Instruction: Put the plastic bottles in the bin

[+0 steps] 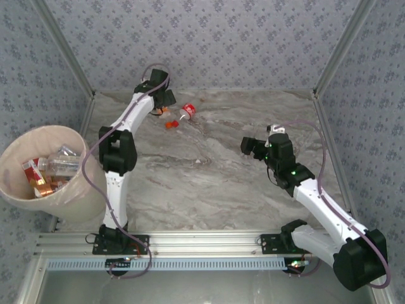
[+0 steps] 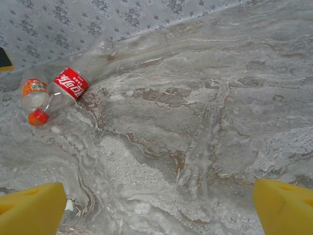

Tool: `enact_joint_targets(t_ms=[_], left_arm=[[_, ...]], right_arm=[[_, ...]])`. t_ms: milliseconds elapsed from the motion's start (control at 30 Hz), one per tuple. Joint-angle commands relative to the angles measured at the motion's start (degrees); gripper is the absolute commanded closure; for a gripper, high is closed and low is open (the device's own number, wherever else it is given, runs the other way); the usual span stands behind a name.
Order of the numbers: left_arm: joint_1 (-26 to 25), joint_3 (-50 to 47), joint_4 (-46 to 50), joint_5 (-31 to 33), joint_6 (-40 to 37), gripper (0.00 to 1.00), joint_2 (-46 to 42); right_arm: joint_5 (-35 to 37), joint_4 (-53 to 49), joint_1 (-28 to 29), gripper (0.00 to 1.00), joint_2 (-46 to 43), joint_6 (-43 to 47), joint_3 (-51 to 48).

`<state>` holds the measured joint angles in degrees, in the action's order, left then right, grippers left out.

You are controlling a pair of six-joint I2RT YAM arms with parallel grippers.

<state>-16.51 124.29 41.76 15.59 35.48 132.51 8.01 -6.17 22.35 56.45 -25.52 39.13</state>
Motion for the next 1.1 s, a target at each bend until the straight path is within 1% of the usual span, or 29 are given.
enact_joint_targets(t_ms=[0, 167, 300, 467, 633, 767, 867, 1067], left_arm=[[0.1, 5.9, 3.5, -1.2, 0.4, 0.04, 4.2], [1.1, 8.8, 3.8, -2.6, 1.7, 0.05, 8.4], [2.3, 8.9, 2.7, -6.7, 3.0, 0.07, 10.8], [2.4, 10.0, 1.9, -9.2, 1.9, 0.1, 13.6], [2.9, 11.6, 1.7, -9.8, 1.7, 0.18, 16.0], [3.2, 11.8, 2.0, -9.7, 0.8, 0.3, 16.2], [3.3, 11.7, 2.7, -9.8, -0.7, 0.37, 15.4], [3.2, 8.9, 2.6, -10.2, -3.5, 0.45, 11.1]], right_arm=[[1.6, -1.4, -0.5, 0.0, -0.9, 1.2, -0.2], [1.8, -1.6, -0.9, 0.0, -0.8, 1.5, 0.0], [1.9, -1.6, -1.1, 0.0, -0.8, 1.5, -0.1], [1.9, -1.5, -1.2, 0.0, -0.6, 1.5, -0.1], [1.9, -1.7, -1.4, 0.0, -0.6, 1.5, 0.1], [2.2, -2.2, -1.4, 0.0, -0.8, 1.3, 0.3], [2.1, -2.3, -1.4, 0.0, -1.3, 1.1, 0.2], [2.2, -2.6, -1.4, 0.0, -2.0, 0.2, 0.2]])
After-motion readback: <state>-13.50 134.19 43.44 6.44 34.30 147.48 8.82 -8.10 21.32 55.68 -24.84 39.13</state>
